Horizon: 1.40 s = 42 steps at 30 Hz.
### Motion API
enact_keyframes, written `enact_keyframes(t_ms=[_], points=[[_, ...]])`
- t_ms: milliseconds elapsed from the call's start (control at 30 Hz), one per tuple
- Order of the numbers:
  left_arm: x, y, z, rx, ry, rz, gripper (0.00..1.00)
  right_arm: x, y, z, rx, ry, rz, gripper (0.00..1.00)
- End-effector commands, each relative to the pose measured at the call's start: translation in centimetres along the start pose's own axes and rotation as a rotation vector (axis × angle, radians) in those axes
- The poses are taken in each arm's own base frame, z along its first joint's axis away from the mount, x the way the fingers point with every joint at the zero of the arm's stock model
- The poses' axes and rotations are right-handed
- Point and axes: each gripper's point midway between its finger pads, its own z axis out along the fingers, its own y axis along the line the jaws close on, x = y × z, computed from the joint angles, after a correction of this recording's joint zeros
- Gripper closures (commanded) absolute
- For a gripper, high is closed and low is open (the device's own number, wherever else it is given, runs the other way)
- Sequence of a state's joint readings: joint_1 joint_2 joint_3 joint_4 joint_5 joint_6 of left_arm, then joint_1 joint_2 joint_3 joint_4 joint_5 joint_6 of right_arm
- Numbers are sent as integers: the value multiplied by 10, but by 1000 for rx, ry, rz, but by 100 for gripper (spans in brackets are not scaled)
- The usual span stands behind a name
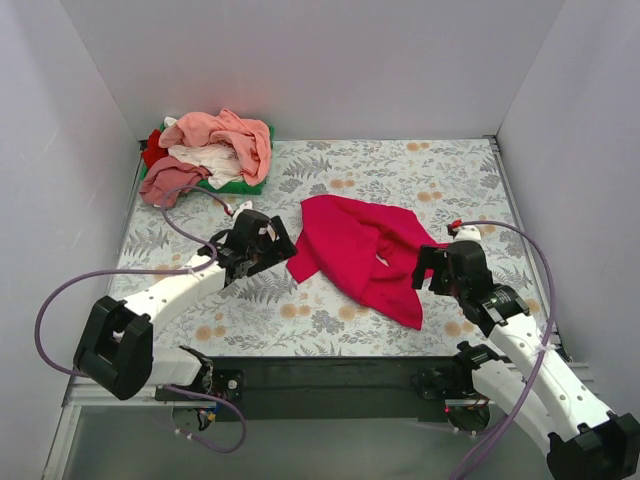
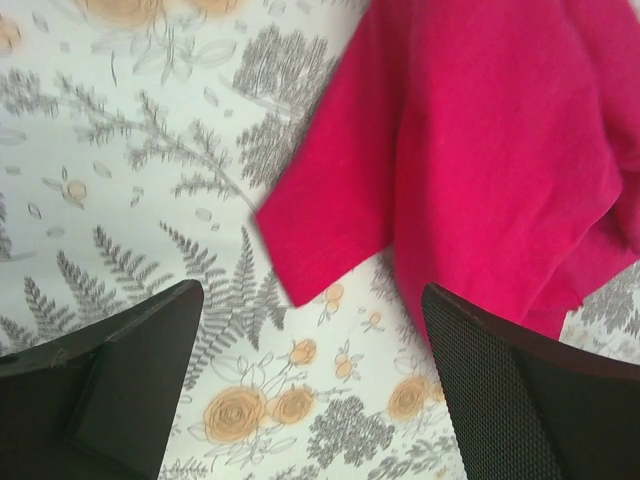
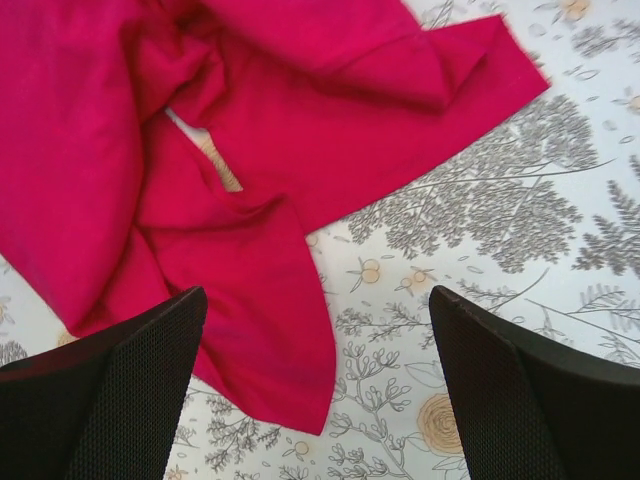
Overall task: Fold and stack the t-shirts
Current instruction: Flatten the tshirt out
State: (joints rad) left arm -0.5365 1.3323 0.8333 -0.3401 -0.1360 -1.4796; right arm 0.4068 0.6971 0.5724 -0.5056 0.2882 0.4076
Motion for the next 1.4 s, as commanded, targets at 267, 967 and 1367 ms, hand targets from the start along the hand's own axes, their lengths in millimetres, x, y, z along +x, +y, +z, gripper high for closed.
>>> enact_keyframes(t_ms=[267, 967, 1367], points=[[72, -5, 37, 53, 249, -2, 32, 42, 22, 2, -168, 138, -44, 2], [76, 26, 59, -216, 145, 146, 100, 36, 34, -6, -242, 131, -63, 7], [28, 68, 27, -440, -51, 59, 100, 102, 72, -11, -333, 369, -317, 7]])
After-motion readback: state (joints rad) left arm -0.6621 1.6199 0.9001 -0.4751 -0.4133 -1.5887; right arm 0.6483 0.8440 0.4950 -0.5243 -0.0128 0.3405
